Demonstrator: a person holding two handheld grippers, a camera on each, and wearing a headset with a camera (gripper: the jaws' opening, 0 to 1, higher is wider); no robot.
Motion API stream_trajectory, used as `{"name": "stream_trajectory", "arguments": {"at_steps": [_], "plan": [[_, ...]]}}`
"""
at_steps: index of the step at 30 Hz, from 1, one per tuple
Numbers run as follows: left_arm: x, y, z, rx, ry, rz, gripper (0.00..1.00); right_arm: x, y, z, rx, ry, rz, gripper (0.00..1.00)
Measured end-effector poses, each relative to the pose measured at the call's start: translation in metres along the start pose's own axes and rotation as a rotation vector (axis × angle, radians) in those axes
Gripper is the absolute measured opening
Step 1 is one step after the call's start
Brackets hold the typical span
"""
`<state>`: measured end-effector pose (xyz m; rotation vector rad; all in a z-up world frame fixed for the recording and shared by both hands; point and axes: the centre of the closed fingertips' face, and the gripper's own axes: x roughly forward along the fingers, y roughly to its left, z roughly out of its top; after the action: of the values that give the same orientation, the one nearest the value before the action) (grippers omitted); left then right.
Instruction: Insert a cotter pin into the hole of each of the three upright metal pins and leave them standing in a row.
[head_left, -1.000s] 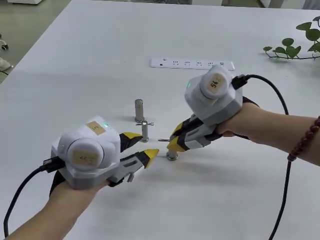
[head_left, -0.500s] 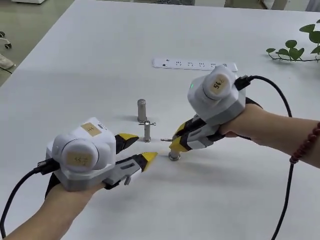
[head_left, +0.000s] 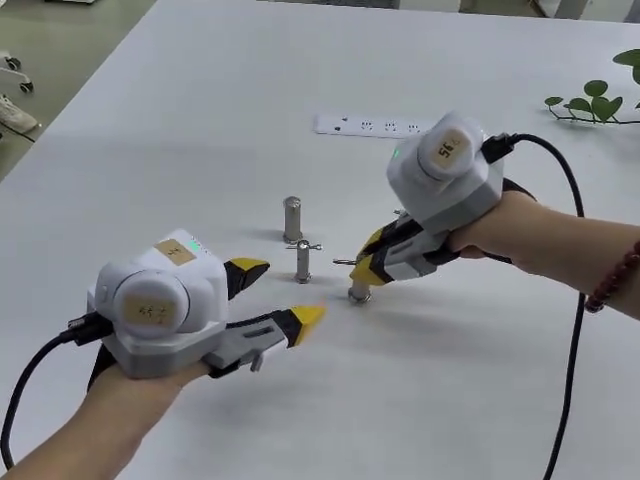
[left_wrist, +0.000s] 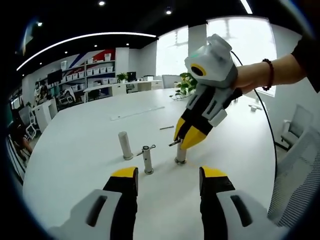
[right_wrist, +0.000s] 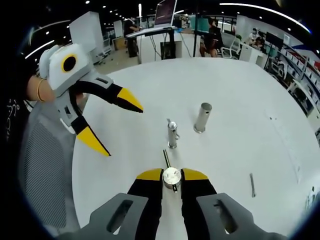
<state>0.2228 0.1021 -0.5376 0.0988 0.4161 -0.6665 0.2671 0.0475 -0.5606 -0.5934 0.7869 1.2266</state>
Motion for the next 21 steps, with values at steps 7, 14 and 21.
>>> {"name": "stream_trajectory", "arguments": {"at_steps": [7, 14, 21], "plan": [[-0.004, 0.001, 0.004, -0.004, -0.018, 0.005, 0.49, 0.003, -0.017, 0.001, -0.006, 0.013, -0.004, 0.08], [-0.005, 0.003, 0.004, 0.010, -0.026, 0.010, 0.49, 0.004, -0.018, -0.002, -0.001, 0.024, -0.006, 0.08], [-0.005, 0.005, 0.003, 0.012, -0.029, 0.012, 0.52, 0.005, -0.023, -0.002, 0.000, 0.018, -0.003, 0.08]]}}
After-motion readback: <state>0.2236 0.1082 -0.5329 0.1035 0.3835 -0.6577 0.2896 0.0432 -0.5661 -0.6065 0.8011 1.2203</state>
